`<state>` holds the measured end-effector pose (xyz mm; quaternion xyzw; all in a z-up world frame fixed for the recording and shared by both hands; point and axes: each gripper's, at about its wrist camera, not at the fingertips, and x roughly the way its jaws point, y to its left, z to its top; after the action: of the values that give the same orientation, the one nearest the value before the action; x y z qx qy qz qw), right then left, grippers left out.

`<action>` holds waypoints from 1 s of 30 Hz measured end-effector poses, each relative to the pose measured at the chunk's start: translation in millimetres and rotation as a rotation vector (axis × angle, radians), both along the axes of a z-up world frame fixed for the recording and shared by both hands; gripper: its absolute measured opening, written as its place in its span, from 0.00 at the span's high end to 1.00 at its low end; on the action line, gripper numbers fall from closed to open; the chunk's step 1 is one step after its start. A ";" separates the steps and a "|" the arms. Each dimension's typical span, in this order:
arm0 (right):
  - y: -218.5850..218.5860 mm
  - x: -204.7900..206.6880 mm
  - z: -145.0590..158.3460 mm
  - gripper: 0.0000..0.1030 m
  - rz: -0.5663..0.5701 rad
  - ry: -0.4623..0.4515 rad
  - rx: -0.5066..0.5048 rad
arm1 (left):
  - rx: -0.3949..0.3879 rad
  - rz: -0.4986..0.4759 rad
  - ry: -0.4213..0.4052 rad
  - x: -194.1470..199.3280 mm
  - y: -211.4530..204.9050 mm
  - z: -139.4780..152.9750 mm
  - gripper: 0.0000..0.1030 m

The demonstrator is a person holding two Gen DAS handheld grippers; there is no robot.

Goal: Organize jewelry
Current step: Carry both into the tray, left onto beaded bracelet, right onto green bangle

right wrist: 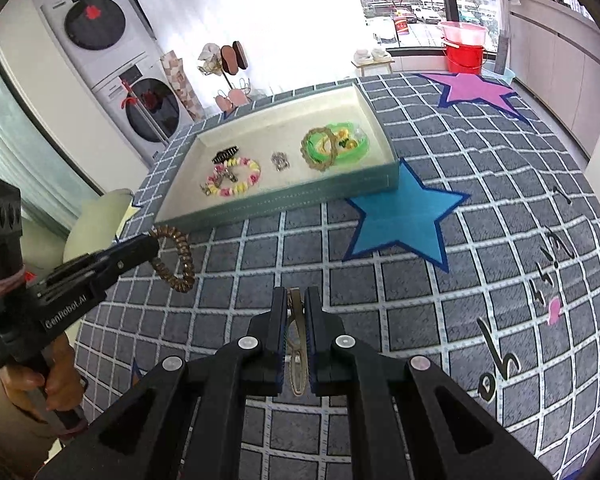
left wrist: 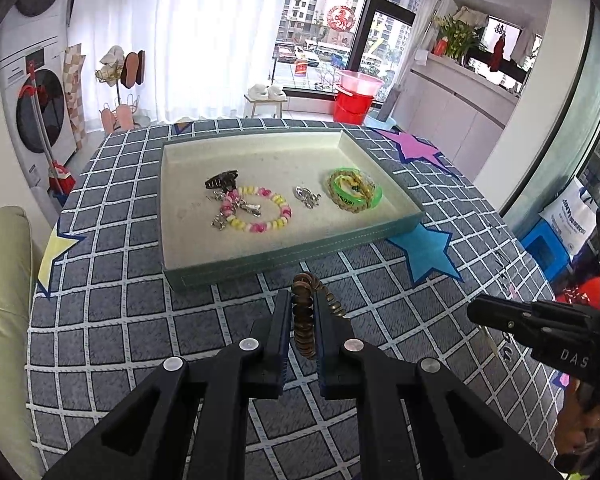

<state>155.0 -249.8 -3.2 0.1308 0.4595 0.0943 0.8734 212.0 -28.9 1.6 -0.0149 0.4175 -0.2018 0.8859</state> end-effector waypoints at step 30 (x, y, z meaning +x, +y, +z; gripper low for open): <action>4.1 128.4 30.8 0.91 -0.010 -0.028 0.098 | 0.009 0.052 -0.064 79.7 10.5 20.3 0.75</action>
<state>283.4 -245.6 27.6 0.1743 0.4414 0.1139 0.8728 291.7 -18.3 21.8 -0.0154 0.3894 -0.1771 0.9037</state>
